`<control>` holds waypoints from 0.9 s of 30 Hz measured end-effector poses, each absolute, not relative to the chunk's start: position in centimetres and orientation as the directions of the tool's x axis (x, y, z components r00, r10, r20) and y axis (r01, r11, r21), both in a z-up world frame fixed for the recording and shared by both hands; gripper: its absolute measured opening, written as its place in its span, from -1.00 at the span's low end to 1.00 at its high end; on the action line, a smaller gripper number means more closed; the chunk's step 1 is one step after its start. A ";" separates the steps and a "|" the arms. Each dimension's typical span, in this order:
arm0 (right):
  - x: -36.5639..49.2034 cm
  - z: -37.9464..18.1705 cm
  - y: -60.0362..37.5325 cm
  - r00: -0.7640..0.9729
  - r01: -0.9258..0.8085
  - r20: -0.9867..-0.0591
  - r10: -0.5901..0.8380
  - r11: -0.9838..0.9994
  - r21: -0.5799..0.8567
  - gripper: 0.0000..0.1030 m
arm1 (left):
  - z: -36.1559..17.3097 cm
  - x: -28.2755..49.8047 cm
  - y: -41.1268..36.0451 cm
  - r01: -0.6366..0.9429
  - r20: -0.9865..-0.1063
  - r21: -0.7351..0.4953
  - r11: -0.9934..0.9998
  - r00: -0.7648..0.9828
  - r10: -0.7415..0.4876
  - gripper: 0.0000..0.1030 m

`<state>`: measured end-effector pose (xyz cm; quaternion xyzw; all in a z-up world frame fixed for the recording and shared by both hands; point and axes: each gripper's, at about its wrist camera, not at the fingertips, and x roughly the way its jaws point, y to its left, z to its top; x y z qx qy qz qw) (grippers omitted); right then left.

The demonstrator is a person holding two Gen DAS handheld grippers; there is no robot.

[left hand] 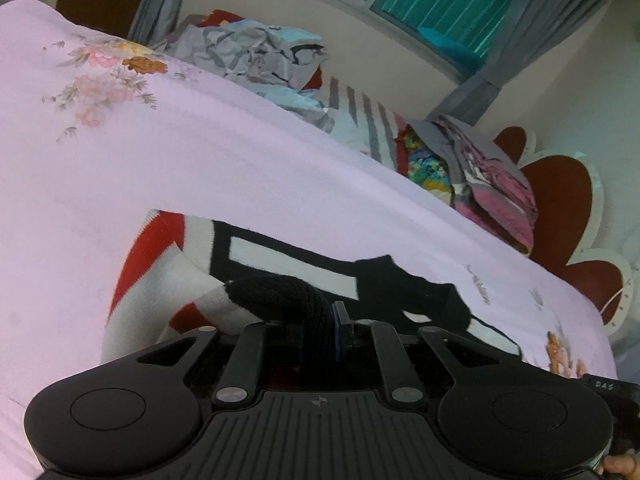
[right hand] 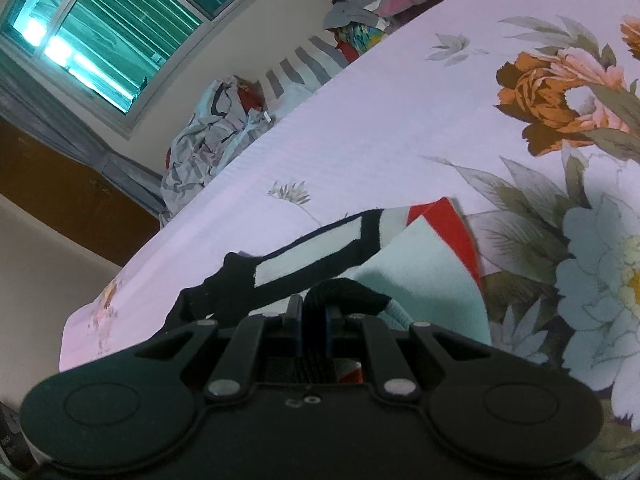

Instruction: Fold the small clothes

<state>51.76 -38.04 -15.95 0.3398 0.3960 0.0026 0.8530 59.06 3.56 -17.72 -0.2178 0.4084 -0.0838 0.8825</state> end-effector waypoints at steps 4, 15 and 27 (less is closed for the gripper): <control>52.4 -16.1 -38.1 0.682 0.261 -0.677 0.276 0.773 0.578 -0.74 | -18.1 59.2 3.7 -0.047 -0.684 -0.462 0.886 0.655 -0.322 -0.69; 53.1 -16.6 -38.8 0.691 0.271 -0.654 0.308 0.729 0.629 -0.44 | -17.1 59.7 5.3 -0.040 -0.648 -0.441 0.897 0.705 -0.288 -0.30; 52.1 -13.9 -39.4 0.761 0.255 -0.635 0.130 0.841 0.477 0.17 | -16.9 57.7 6.5 -0.040 -0.598 -0.390 0.920 0.770 -0.220 -0.29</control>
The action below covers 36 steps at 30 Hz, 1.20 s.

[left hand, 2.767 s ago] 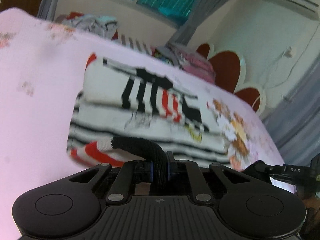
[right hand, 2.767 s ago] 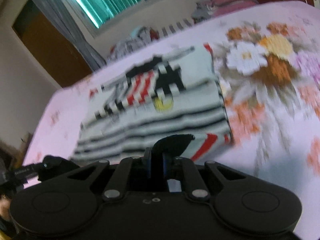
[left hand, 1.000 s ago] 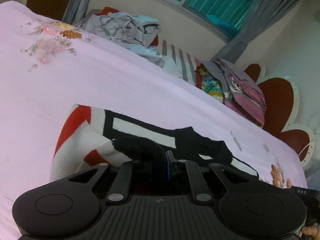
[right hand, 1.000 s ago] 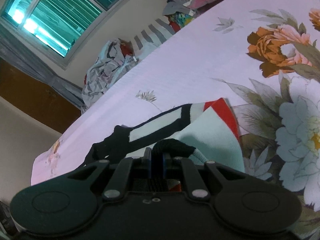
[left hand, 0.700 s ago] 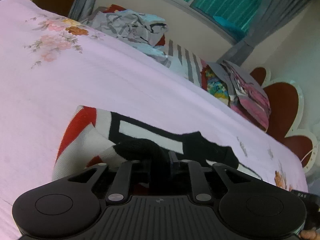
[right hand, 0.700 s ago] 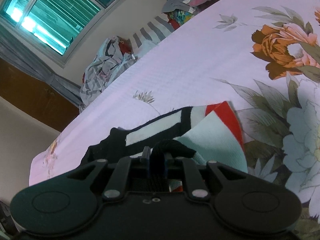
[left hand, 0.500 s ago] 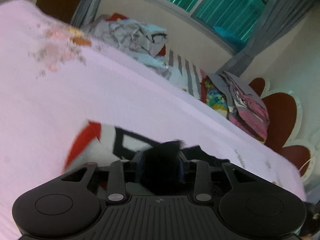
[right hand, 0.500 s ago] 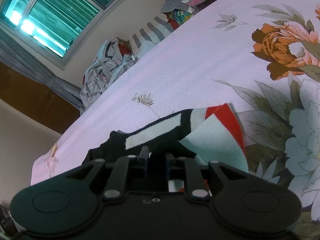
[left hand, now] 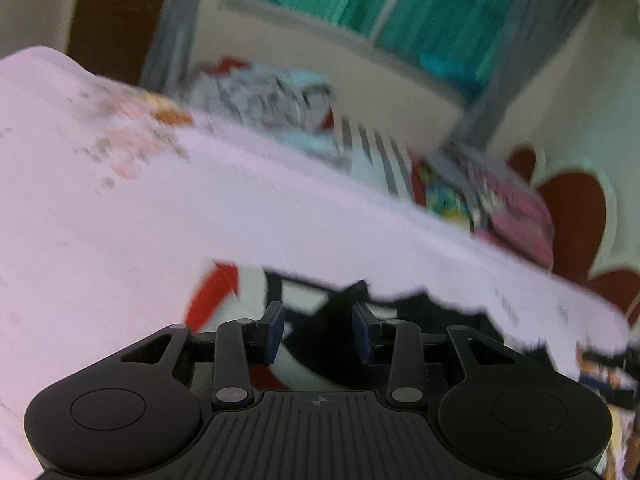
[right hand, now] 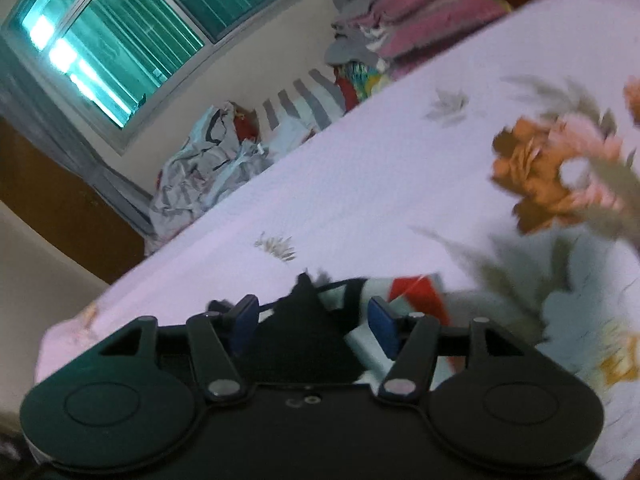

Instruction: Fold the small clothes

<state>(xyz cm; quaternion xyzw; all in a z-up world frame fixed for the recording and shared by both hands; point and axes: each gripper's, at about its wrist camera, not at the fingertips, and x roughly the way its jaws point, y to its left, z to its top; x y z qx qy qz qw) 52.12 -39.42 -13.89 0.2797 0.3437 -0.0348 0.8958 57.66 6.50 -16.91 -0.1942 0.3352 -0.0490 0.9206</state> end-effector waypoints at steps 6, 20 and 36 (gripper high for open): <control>52.3 -13.1 -36.8 0.767 0.145 -0.631 0.116 0.927 0.346 -0.35 | -17.0 57.7 5.6 0.033 -0.620 -0.368 0.929 0.736 -0.272 -0.29; 54.1 -16.9 -33.7 0.696 0.130 -0.718 -0.008 0.985 0.116 -0.62 | -20.4 56.6 3.5 0.077 -0.678 -0.303 0.950 0.683 -0.272 -0.29; 50.3 -14.5 -27.1 0.708 -0.073 -0.684 0.176 0.982 0.177 -0.42 | -16.2 54.8 -3.7 0.238 -0.695 -0.192 0.952 0.653 -0.303 -0.28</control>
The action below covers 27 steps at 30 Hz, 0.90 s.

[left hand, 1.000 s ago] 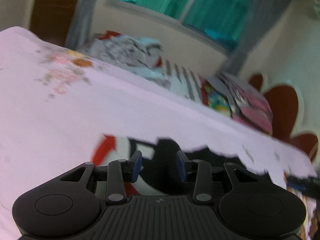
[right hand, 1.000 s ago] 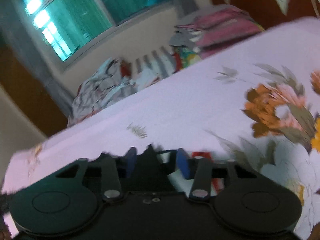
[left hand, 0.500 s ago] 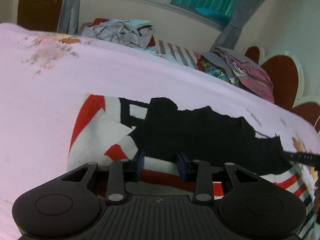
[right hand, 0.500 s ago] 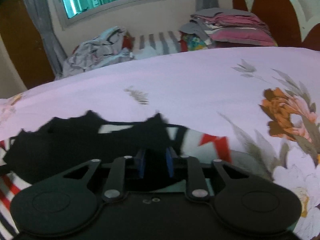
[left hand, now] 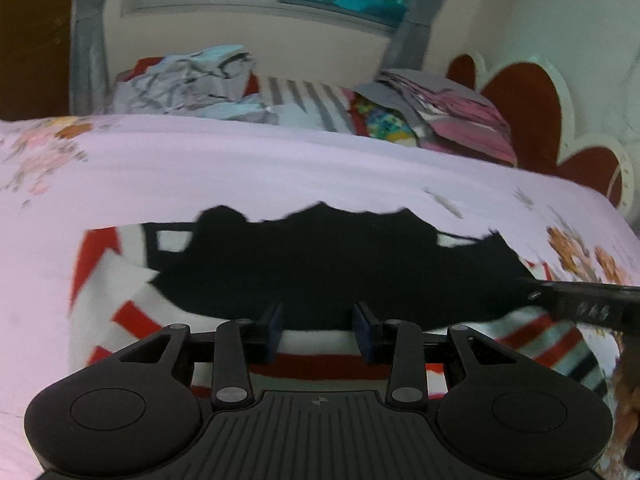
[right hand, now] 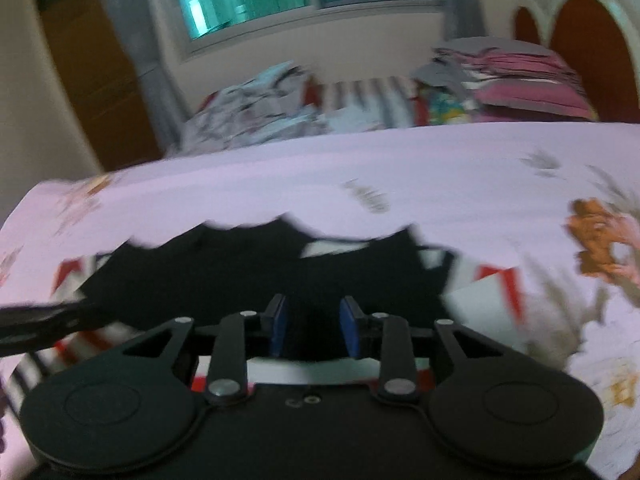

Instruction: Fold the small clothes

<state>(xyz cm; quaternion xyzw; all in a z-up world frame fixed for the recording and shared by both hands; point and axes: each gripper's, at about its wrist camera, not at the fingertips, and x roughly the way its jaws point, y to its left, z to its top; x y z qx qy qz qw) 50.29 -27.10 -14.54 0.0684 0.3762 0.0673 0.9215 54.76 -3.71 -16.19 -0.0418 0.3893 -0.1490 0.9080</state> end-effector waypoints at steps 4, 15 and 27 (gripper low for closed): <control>49.4 -15.2 -24.4 0.687 -0.128 -0.699 0.198 0.980 0.152 -0.43 | -16.5 53.8 -4.7 0.254 -0.706 -0.146 0.956 0.650 -0.281 -0.26; 47.0 -16.8 -24.8 0.688 -0.108 -0.722 0.073 0.994 -0.003 -0.39 | -18.2 51.6 -2.7 0.234 -0.729 -0.023 0.972 0.662 -0.176 -0.24; 43.6 -16.3 -26.8 0.701 -0.024 -0.713 -0.010 0.999 -0.037 -0.37 | -17.1 49.4 -0.5 0.182 -0.731 -0.016 0.983 0.668 -0.136 -0.23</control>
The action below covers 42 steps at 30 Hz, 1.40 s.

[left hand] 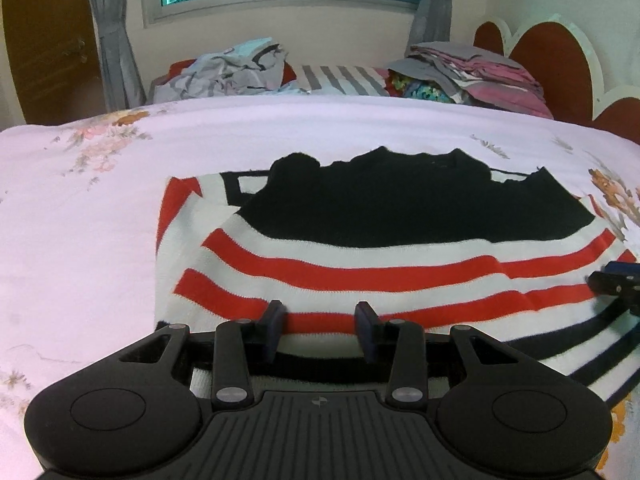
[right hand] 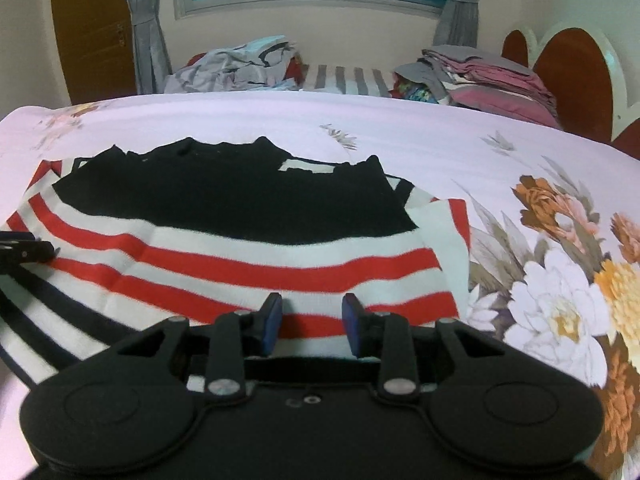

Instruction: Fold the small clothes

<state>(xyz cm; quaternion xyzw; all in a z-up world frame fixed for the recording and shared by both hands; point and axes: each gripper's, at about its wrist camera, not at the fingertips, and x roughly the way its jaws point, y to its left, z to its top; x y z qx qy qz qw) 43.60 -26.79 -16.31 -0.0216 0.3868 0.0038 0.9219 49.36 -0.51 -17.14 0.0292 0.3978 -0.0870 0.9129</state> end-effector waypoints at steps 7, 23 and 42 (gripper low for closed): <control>41.8 -15.8 -23.7 0.707 -0.086 -0.705 0.056 0.996 -0.007 -0.34 | -16.7 46.7 -1.3 0.225 -0.723 -0.040 0.973 0.666 -0.184 -0.20; 38.1 -17.6 -28.2 0.686 0.064 -0.718 -0.114 0.993 -0.096 -0.32 | -18.4 44.8 2.7 0.165 -0.730 -0.102 0.981 0.657 -0.186 -0.01; 39.0 -14.9 -24.4 0.699 0.025 -0.714 -0.051 0.999 -0.047 -0.20 | -16.8 44.1 2.4 0.179 -0.716 -0.087 0.980 0.673 -0.186 0.03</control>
